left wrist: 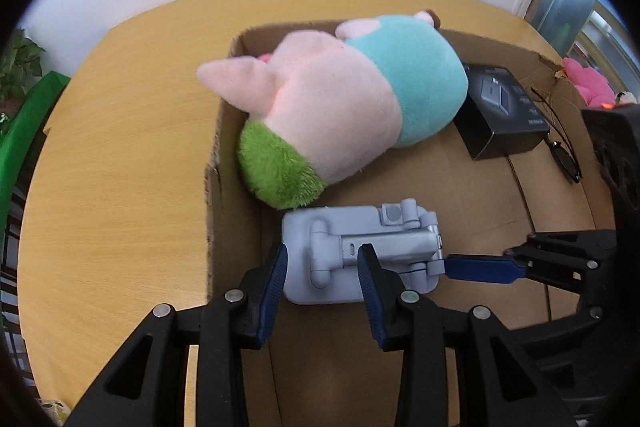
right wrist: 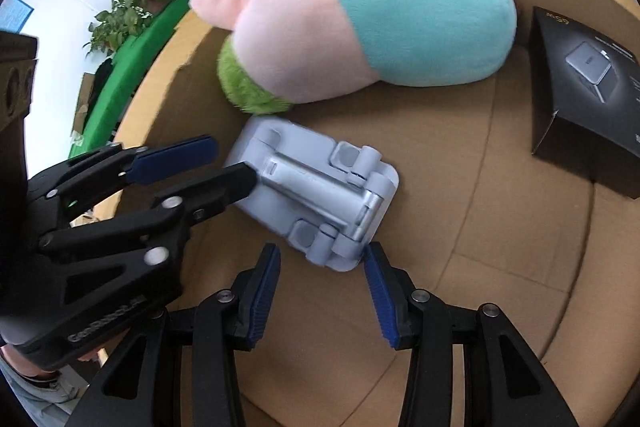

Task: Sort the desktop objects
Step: 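Open both tools to release the phone stand and withdraw them, then move both tools toward the clear phone case with white rim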

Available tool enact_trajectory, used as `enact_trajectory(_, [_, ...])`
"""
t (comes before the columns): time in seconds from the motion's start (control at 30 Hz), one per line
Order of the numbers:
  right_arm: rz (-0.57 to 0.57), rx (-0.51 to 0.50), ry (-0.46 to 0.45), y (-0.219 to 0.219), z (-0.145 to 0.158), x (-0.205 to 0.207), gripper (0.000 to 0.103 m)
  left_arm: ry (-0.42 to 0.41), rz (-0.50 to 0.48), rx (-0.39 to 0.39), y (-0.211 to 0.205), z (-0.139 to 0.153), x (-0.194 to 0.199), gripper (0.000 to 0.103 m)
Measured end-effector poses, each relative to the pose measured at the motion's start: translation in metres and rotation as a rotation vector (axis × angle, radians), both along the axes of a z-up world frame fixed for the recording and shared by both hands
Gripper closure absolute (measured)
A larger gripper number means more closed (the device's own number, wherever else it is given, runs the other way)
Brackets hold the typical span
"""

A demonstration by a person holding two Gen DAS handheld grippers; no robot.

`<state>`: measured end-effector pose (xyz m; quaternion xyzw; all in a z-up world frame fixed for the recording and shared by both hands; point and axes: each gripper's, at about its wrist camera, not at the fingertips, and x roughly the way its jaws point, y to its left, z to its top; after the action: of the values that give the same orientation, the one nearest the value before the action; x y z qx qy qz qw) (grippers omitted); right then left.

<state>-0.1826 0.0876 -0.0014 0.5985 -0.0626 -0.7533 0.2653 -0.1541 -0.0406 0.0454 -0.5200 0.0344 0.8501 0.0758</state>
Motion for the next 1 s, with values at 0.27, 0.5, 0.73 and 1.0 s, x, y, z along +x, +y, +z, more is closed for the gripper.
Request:
enact_trajectory(0.27, [-0.165,-0.008,0.339,0.042,0.088,0.06,0.004,0.375,0.006,0.053,-0.01,0.083,0.079,0.028])
enact_trajectory(0.5, [-0.354,0.165,0.664,0.083,0.12,0.178,0.0,0.6,-0.015,0.121,0.025,0.094,0.17,0.022])
enact_trajectory(0.73, [-0.518,0.197,0.672,0.128,0.083,0.209,0.0,0.582,-0.017,0.076,0.071,0.033,0.181,0.022])
enact_trajectory(1.0, [-0.459,0.226,0.669,0.118,0.05,0.216,0.0,0.504,0.026,0.043,0.073,-0.008,0.175,0.022])
